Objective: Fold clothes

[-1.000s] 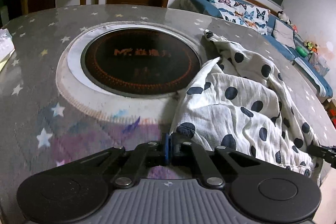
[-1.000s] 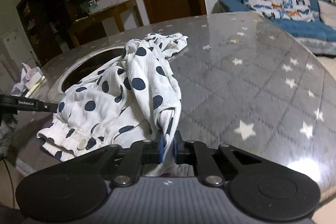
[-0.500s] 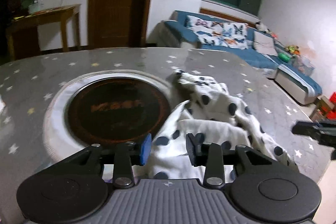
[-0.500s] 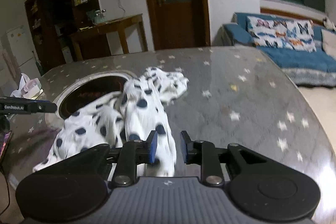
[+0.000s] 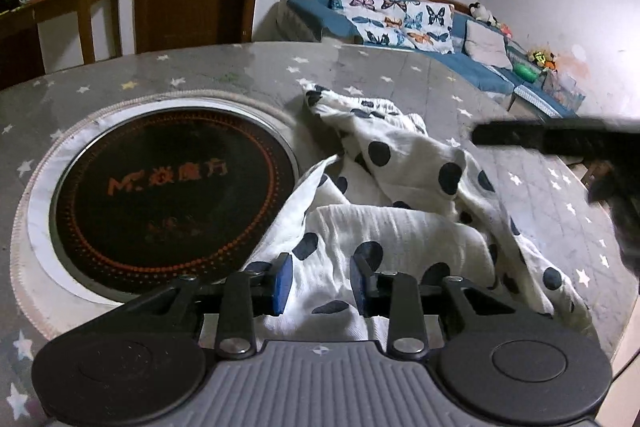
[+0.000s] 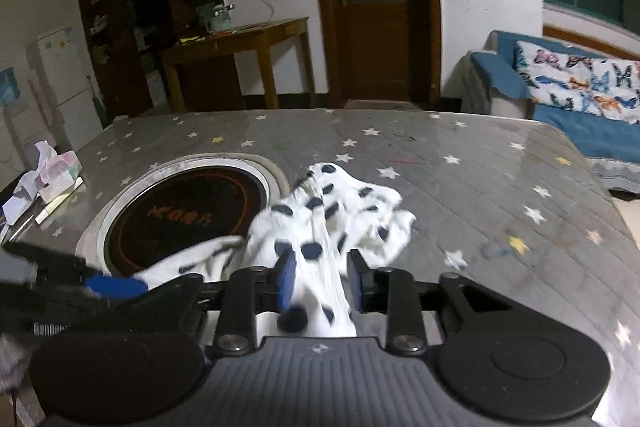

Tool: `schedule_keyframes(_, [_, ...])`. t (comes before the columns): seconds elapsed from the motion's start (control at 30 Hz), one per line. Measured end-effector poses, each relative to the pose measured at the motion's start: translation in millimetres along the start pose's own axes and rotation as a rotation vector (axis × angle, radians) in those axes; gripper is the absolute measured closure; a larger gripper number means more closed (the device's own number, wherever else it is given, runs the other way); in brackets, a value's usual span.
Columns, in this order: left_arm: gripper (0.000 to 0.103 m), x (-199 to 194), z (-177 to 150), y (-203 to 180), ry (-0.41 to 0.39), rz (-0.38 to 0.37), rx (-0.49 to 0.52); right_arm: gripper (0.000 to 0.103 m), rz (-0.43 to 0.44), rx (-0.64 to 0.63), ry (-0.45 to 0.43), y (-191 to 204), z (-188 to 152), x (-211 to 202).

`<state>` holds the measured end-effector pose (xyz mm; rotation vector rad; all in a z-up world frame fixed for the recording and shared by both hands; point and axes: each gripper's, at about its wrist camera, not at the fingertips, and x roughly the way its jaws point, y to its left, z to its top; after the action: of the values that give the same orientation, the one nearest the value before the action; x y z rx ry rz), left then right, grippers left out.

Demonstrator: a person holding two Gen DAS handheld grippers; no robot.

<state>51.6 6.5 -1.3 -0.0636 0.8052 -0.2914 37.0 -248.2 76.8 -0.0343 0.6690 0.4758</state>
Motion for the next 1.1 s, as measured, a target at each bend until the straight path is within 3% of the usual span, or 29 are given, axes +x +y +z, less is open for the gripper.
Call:
schedule_keyframes(0.37, [0.068, 18.0, 2.6, 8.7, 0.028, -0.032, -0.026, 0.071, 0.021, -0.099, 0.119, 12.3, 58.0, 109.9])
schedule_keyframes(0.67, [0.067, 21.7, 5.8, 11.9, 0.029, -0.054, -0.045, 0.071, 0.007, -0.183, 0.2, 28.0, 69.2, 186.5])
schedule_keyframes(0.7, [0.067, 21.8, 6.1, 12.0, 0.029, -0.054, -0.045, 0.073, 0.004, -0.184, 0.205, 27.7, 68.2, 189.2])
schedule_keyframes(0.8, [0.066, 21.4, 6.9, 11.6, 0.028, -0.052, -0.047, 0.094, -0.004, -0.186, 0.2, 26.3, 66.1, 187.3])
schedule_keyframes(1.1, [0.066, 22.5, 6.0, 8.4, 0.015, -0.031, -0.051, 0.098, -0.1, -0.139, 0.04, -11.7, 83.2, 114.7])
